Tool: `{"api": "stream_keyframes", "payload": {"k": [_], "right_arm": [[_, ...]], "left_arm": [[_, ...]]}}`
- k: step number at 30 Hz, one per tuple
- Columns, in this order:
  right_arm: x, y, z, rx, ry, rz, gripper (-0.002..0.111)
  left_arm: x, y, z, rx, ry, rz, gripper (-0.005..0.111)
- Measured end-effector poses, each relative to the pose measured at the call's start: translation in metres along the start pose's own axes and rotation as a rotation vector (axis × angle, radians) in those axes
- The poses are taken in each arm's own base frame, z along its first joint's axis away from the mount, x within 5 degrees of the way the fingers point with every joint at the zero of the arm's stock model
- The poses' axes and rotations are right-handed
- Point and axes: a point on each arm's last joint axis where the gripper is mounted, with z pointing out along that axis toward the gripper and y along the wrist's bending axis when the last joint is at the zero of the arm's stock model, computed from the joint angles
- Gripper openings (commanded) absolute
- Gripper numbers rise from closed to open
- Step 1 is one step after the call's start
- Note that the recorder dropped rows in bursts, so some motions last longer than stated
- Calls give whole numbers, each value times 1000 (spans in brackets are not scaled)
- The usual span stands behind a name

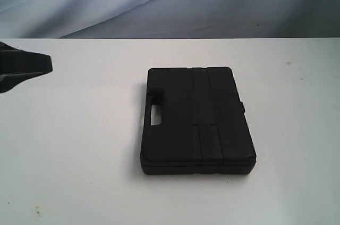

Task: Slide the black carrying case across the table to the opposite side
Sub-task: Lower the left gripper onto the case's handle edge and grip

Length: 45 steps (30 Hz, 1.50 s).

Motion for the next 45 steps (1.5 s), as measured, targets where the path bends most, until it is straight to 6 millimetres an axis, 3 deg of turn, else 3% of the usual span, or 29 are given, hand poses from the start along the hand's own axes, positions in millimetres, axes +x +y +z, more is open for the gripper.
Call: {"api": "stream_keyframes", "payload": {"k": [10, 19, 28, 37, 45], "right_arm": [[0, 0, 0, 0, 0, 0, 0], [0, 0, 0, 0, 0, 0, 0], [0, 0, 0, 0, 0, 0, 0], [0, 0, 0, 0, 0, 0, 0], [0, 0, 0, 0, 0, 0, 0]], "left_arm": [[-5, 24, 61, -71, 138, -82, 0], [-1, -8, 129, -77, 243, -9, 0], [4, -25, 189, -141, 399, -3, 0], [2, -11, 221, -428, 597, 21, 0], [-3, -12, 247, -453, 633, -51, 0]]}}
